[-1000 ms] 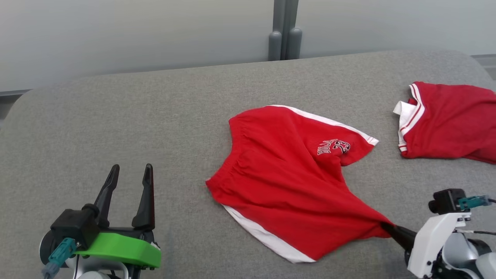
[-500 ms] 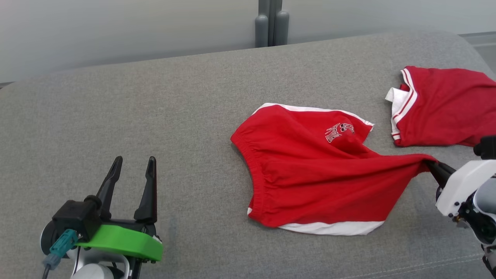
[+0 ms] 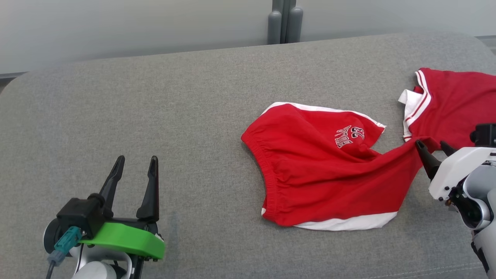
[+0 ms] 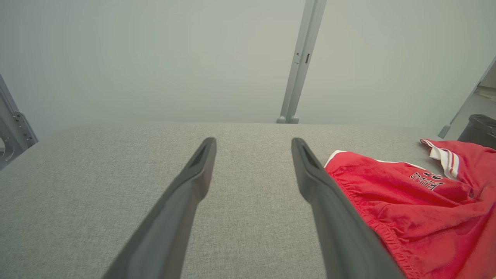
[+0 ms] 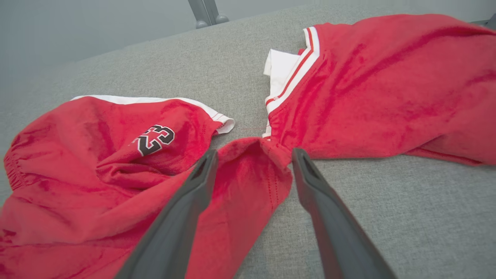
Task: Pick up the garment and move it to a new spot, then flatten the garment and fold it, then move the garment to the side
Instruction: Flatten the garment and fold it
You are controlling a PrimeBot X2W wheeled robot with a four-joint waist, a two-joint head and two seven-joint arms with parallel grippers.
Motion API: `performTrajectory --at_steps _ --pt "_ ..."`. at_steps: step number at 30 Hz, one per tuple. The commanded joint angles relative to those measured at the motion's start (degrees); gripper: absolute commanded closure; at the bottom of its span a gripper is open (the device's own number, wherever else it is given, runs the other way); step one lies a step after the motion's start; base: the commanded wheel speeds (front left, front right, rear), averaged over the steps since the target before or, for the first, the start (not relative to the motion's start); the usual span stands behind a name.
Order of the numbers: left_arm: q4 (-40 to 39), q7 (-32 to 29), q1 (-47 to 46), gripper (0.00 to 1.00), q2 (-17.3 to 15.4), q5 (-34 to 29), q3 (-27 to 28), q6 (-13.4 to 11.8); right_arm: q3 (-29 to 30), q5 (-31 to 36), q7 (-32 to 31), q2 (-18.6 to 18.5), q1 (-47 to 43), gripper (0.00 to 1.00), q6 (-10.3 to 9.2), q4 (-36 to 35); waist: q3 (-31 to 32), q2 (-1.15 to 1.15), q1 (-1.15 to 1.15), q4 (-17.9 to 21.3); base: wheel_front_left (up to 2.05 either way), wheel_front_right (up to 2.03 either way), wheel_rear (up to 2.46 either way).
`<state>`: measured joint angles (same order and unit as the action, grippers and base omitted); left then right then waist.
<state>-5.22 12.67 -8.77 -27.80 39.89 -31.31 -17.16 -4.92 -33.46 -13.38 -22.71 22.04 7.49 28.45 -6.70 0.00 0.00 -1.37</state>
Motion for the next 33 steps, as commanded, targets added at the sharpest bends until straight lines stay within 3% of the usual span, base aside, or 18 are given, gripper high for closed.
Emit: performTrajectory --at_steps 1,10,22,28,33 --pt "0.13 0.12 0.26 0.00 0.10 0.39 0.15 -0.27 -0.34 0.73 0.69 -0.20 0.36 0.00 0.00 -0.02 0.52 0.00 0.00 0.37 0.00 0.00 0.00" --pt "0.58 0.65 1.29 0.00 0.58 0.85 0.05 -0.26 -0.82 3.24 6.24 -0.18 -2.13 0.00 0.00 -6.41 2.43 0.00 0.00 2.00 0.00 0.00 0.00" --pt "0.63 1.37 2.53 0.00 0.93 0.81 0.36 -0.30 1.89 11.66 16.60 4.47 -9.79 0.00 0.00 -25.46 4.38 0.00 0.00 2.83 0.00 0.00 0.00" --pt "0.87 1.68 3.13 0.00 1.65 0.81 0.35 0.01 6.98 15.91 20.69 9.60 -17.73 0.00 0.00 -32.60 5.62 0.00 0.00 1.86 0.00 0.00 0.00" --pt "1.40 2.09 3.64 0.00 2.66 0.95 0.23 0.69 11.66 19.65 22.83 14.58 -24.76 0.00 0.00 -33.73 6.25 0.00 0.00 0.65 0.00 0.00 0.00"
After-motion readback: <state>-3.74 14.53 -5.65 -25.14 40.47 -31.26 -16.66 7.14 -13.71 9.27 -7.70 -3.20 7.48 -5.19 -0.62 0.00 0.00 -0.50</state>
